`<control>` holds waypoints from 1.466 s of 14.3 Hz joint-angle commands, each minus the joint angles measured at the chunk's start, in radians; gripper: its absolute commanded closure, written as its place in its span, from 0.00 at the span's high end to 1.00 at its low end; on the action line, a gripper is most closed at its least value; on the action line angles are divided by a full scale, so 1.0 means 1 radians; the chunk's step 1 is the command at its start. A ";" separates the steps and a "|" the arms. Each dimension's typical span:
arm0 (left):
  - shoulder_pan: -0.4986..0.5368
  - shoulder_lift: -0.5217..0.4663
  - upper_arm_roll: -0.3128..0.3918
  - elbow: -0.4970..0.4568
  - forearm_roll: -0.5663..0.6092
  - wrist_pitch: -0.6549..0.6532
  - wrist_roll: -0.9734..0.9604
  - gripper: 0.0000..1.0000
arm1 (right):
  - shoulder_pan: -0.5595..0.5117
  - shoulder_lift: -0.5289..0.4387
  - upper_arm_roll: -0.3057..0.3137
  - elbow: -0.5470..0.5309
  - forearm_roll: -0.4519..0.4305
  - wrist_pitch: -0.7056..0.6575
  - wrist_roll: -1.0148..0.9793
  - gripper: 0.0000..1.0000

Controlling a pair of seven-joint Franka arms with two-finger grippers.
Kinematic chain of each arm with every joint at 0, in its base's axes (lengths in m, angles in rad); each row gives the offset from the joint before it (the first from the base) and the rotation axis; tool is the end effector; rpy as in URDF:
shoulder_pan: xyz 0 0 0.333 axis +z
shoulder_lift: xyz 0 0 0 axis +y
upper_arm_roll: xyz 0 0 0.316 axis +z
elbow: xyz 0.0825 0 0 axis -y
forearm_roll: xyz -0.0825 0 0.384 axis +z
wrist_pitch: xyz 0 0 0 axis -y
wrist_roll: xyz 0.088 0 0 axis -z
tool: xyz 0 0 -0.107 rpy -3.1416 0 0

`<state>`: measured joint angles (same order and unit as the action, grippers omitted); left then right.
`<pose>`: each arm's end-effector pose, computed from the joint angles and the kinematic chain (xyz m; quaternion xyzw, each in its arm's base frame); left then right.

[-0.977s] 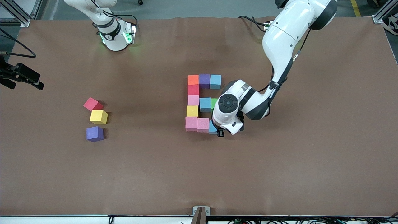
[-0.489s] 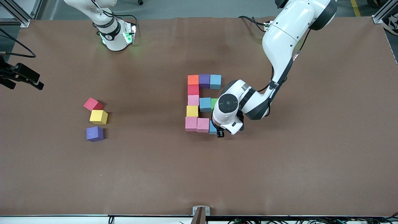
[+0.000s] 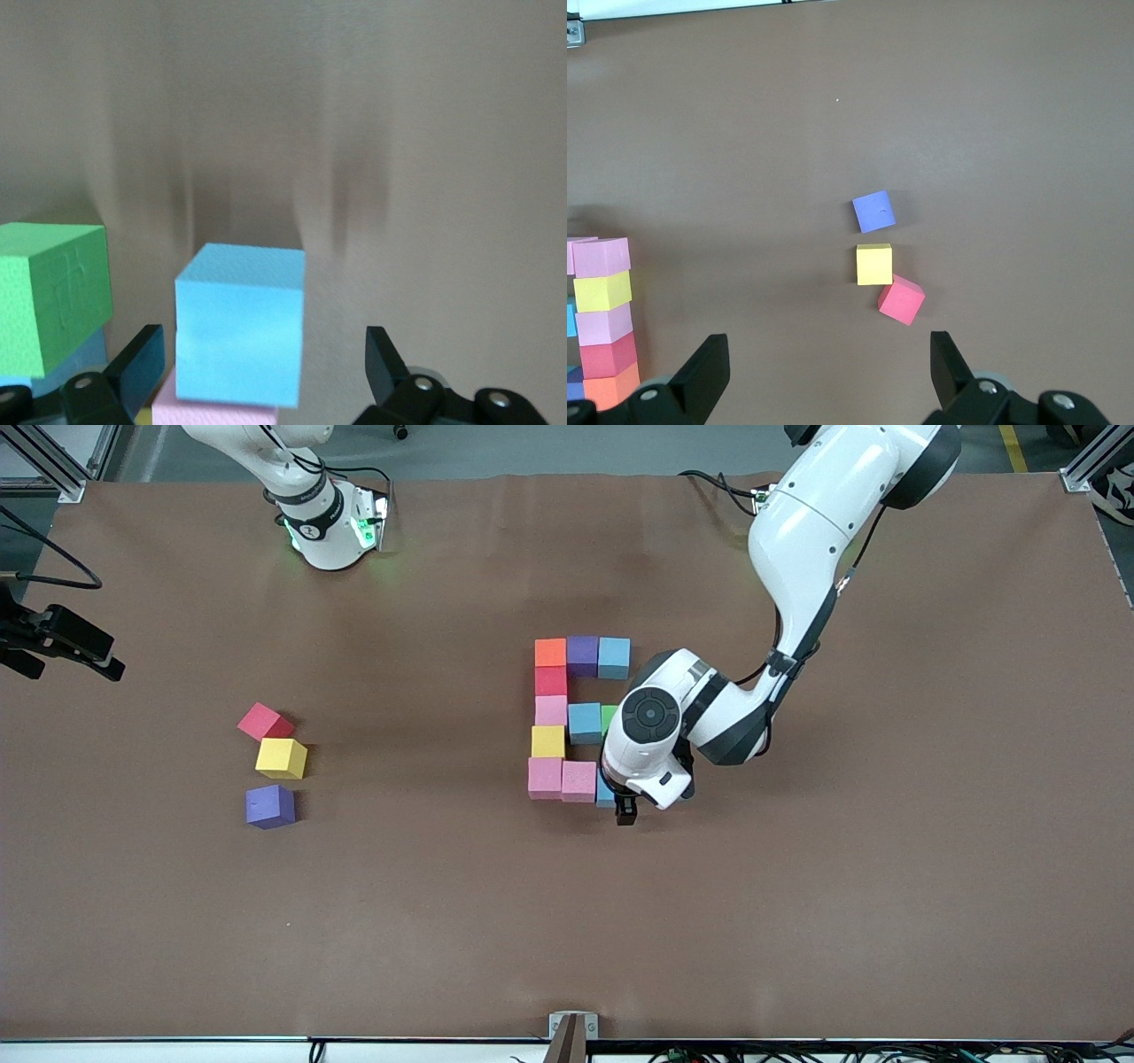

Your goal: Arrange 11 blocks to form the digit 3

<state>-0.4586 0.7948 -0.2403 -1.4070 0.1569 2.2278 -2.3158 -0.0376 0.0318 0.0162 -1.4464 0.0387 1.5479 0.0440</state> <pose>0.5878 -0.4405 0.2424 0.6971 0.7162 -0.0197 0.0262 0.5624 -0.0080 0.6633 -0.9987 0.0316 -0.0346 0.0200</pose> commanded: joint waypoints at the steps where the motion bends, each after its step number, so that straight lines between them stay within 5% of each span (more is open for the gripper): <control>1: 0.008 -0.092 0.007 -0.007 0.033 -0.078 0.077 1.00 | -0.018 -0.007 0.011 0.001 -0.008 0.000 -0.012 1.00; 7: 0.098 -0.288 0.004 -0.006 0.016 -0.255 0.477 1.00 | -0.018 -0.007 0.011 0.004 -0.008 0.000 -0.012 1.00; 15: 0.285 -0.592 -0.001 -0.010 0.015 -0.655 1.387 1.00 | -0.018 -0.007 0.011 0.007 -0.008 0.000 -0.012 1.00; 21: 0.435 -0.722 0.004 -0.018 -0.054 -0.767 1.812 1.00 | -0.018 -0.007 0.011 0.011 -0.008 0.003 -0.012 1.00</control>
<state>-0.0824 0.1271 -0.2340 -1.3911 0.1529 1.4825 -0.6172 -0.0379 0.0318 0.0157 -1.4359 0.0384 1.5489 0.0440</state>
